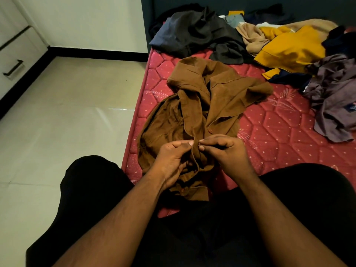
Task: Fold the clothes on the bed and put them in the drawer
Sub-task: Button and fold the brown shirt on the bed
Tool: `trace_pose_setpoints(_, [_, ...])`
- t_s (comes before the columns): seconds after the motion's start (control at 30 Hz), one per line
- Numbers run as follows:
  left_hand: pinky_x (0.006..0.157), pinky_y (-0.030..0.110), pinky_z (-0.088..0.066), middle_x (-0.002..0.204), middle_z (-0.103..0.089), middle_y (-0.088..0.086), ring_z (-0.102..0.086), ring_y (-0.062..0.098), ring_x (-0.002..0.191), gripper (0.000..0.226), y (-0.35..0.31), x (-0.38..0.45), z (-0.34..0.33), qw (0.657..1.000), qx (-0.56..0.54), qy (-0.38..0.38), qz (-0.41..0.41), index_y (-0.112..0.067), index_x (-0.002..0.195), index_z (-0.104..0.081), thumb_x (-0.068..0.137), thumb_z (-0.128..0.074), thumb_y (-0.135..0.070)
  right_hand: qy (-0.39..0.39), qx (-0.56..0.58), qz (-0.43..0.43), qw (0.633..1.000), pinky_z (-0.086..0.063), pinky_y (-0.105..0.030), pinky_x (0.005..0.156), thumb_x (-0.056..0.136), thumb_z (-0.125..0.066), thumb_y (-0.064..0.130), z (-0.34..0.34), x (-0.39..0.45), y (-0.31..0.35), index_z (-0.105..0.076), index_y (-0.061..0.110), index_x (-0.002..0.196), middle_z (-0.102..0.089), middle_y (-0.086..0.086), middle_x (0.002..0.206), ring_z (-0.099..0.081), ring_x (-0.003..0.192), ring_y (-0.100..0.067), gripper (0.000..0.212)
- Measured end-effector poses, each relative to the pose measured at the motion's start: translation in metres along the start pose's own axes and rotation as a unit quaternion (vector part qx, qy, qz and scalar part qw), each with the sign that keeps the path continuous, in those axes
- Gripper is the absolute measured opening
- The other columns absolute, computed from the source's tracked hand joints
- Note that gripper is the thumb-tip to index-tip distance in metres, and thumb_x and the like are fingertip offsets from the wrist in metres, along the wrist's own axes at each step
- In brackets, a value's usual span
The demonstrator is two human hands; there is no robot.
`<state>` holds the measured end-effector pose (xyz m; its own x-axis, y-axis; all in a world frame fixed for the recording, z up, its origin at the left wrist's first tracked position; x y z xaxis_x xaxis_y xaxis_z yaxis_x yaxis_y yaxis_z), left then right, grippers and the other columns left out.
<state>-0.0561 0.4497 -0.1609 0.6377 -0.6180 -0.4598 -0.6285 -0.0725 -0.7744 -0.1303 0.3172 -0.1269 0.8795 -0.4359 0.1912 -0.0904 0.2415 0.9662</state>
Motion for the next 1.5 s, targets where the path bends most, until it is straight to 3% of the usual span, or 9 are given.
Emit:
trace_pose_setpoints(0.23, [0.042,0.017,-0.045,0.078,-0.072,0.008,-0.063,0.011,0.056,0.012,0.004,0.000,0.000,1.000,-0.016,0.018,0.009,-0.004,0.096,-0.070,0.091,-0.060,-0.009,-0.019,0.008,0.017,1.000,-0.055,-0.034,0.080,0.072,-0.078,-0.001,-0.002,0.000,-0.003,-0.078,0.029,0.080,-0.074,0.002,0.086,-0.069,0.084,-0.018,0.031])
trace_pose_setpoints(0.53, [0.042,0.017,-0.044,0.076,-0.071,0.009,-0.063,0.012,0.055,0.007,0.014,0.006,0.004,1.000,-0.026,-0.006,0.014,-0.008,0.090,-0.070,0.088,-0.063,-0.010,0.051,-0.010,-0.040,0.998,-0.052,-0.026,0.083,0.078,-0.070,-0.009,-0.004,0.002,-0.010,-0.074,0.017,0.087,-0.069,0.003,0.088,-0.066,0.085,-0.011,0.027])
trace_pose_setpoints(0.73, [0.044,0.019,-0.046,0.087,-0.072,0.011,-0.062,0.013,0.060,0.020,0.014,0.008,0.006,0.997,0.040,0.070,0.004,-0.005,0.093,-0.071,0.077,-0.072,-0.017,0.078,-0.068,-0.038,0.994,-0.053,-0.032,0.065,0.076,-0.076,-0.001,0.003,0.002,-0.012,-0.068,0.012,0.081,-0.067,-0.004,0.077,-0.065,0.072,-0.017,0.016])
trace_pose_setpoints(0.83, [0.043,0.020,-0.045,0.083,-0.072,0.012,-0.060,0.015,0.059,0.011,0.011,0.009,0.008,0.991,0.102,0.082,-0.010,-0.003,0.092,-0.072,0.083,-0.072,-0.009,0.137,-0.142,-0.015,0.980,-0.054,-0.022,0.071,0.077,-0.077,0.003,0.006,0.001,-0.010,-0.070,0.019,0.106,-0.068,0.006,0.082,-0.066,0.077,-0.007,0.033])
trace_pose_setpoints(0.9, [0.042,0.020,-0.045,0.081,-0.071,0.013,-0.059,0.015,0.057,0.015,0.012,0.009,0.008,0.987,0.133,0.085,-0.008,-0.002,0.096,-0.072,0.083,-0.073,-0.008,0.150,-0.211,0.041,0.965,-0.049,-0.013,0.069,0.077,-0.077,0.005,0.004,0.001,-0.007,-0.074,0.016,0.100,-0.066,0.012,0.083,-0.065,0.078,-0.005,0.025])
trace_pose_setpoints(1.1, [0.037,0.020,-0.044,0.076,-0.063,0.010,-0.056,0.013,0.051,0.023,0.016,0.013,0.004,0.986,0.127,0.086,-0.061,-0.007,0.107,-0.062,0.086,-0.068,0.000,0.063,-0.315,0.088,0.943,-0.054,-0.040,0.057,0.074,-0.075,0.016,0.007,0.000,-0.021,-0.073,0.015,0.078,-0.068,0.005,0.076,-0.064,0.070,-0.013,0.005])
trace_pose_setpoints(1.23, [0.034,0.020,-0.041,0.066,-0.058,0.010,-0.052,0.009,0.040,0.004,0.020,0.011,0.003,0.978,0.181,0.071,-0.075,-0.005,0.088,-0.063,0.092,-0.062,-0.005,0.062,-0.359,0.129,0.922,-0.053,-0.035,0.056,0.076,-0.068,0.018,0.000,-0.005,-0.017,-0.067,0.016,0.075,-0.064,0.004,0.073,-0.060,0.067,-0.013,0.002])
trace_pose_setpoints(1.33, [0.034,0.021,-0.037,0.058,-0.053,0.013,-0.046,0.016,0.036,0.028,0.024,0.009,0.002,0.970,0.211,0.100,-0.072,-0.003,0.075,-0.056,0.098,-0.057,-0.019,0.041,-0.343,0.148,0.927,-0.051,-0.036,0.065,0.076,-0.069,0.011,-0.002,-0.004,-0.013,-0.067,0.013,0.075,-0.065,0.003,0.074,-0.062,0.070,-0.013,0.004])
trace_pose_setpoints(1.5, [0.033,0.020,-0.041,0.064,-0.056,0.010,-0.054,0.013,0.040,0.014,0.029,0.008,0.016,0.976,0.202,0.071,-0.025,-0.005,0.104,-0.052,0.094,-0.060,-0.003,0.119,-0.239,0.025,0.963,-0.053,-0.021,0.075,0.083,-0.070,0.003,-0.004,-0.001,-0.020,-0.060,0.012,0.092,-0.068,0.010,0.088,-0.066,0.086,-0.002,0.016])
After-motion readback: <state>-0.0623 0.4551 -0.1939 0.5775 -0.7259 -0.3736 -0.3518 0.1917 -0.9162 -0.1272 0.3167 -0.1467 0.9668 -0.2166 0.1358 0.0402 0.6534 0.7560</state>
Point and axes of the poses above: each hand's wrist, its own x-axis towards the middle knuckle, its own z-axis out of the back of the hand, y = z × x, the point moved 4 cm from there along x, towards the middle knuckle
